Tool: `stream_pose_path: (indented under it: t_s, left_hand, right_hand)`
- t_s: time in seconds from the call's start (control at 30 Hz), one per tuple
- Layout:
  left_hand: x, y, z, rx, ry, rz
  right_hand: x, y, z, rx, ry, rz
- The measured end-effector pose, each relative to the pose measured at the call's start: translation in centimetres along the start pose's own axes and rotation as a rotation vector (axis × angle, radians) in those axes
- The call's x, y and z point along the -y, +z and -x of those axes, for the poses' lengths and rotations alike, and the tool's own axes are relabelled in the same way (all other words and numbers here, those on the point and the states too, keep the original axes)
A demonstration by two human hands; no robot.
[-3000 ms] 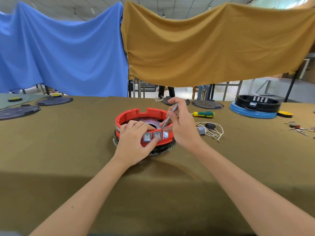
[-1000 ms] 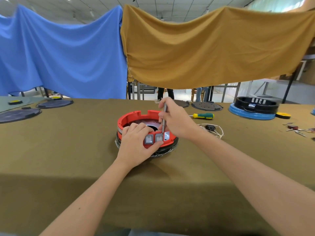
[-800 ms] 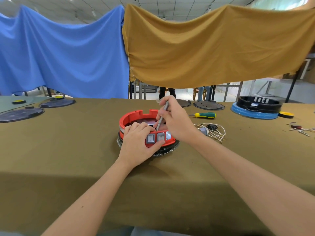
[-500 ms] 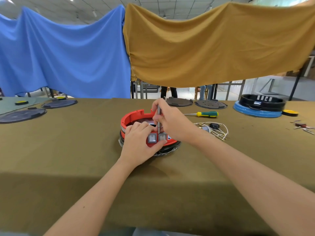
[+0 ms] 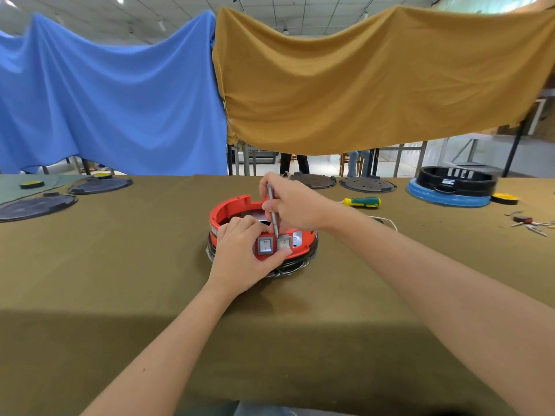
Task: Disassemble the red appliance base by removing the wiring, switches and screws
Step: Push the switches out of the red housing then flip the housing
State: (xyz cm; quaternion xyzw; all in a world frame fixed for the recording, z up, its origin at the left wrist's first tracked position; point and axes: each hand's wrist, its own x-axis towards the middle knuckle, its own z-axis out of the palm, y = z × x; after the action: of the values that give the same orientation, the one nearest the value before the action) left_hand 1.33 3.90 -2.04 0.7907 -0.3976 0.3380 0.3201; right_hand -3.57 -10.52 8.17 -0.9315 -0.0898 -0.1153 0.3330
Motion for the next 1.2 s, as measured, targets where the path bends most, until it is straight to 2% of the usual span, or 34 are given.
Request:
stream_pose_path:
  t_s: [0.13, 0.23, 0.63, 0.73, 0.83, 1.0, 1.1, 1.2]
  left_hand:
    - [0.0, 0.2, 0.1, -0.028, 0.005, 0.000]
    - [-0.1, 0.3, 0.1, -0.042, -0.007, -0.031]
    - [0.2, 0.3, 0.0, -0.024, -0.009, -0.036]
    - [0.3, 0.3, 0.0, -0.034, -0.007, -0.016]
    - [0.4, 0.4, 0.0, -0.035, -0.009, -0.003]
    - [0.4, 0.5, 0.0, -0.042, -0.015, -0.006]
    - [0.5, 0.6, 0.1, -0.047, -0.010, -0.019]
    - [0.4, 0.6, 0.0, -0.043, -0.004, -0.025]
  right_hand:
    - [-1.4, 1.6, 2.3, -0.177, -0.138, -0.088]
    - [-1.6, 1.9, 2.5, -0.197, -0.177, -0.036]
    - [-0.1, -0.3, -0.7, 0.106, 0.056, -0.008]
    - [0.1, -0.5, -0.8, 0.125, 0.060, 0.021]
    - [-0.5, -0.6, 0.1, 0.046, 0.047, -0.108]
    - [-2.7, -0.3, 2.2, -0.208, 0.057, -0.477]
    - [-3.7, -0.3, 2.7, -0.334, 0.040, -0.520]
    - [-4.1, 0.2, 3.0, -0.349, 0.009, -0.481]
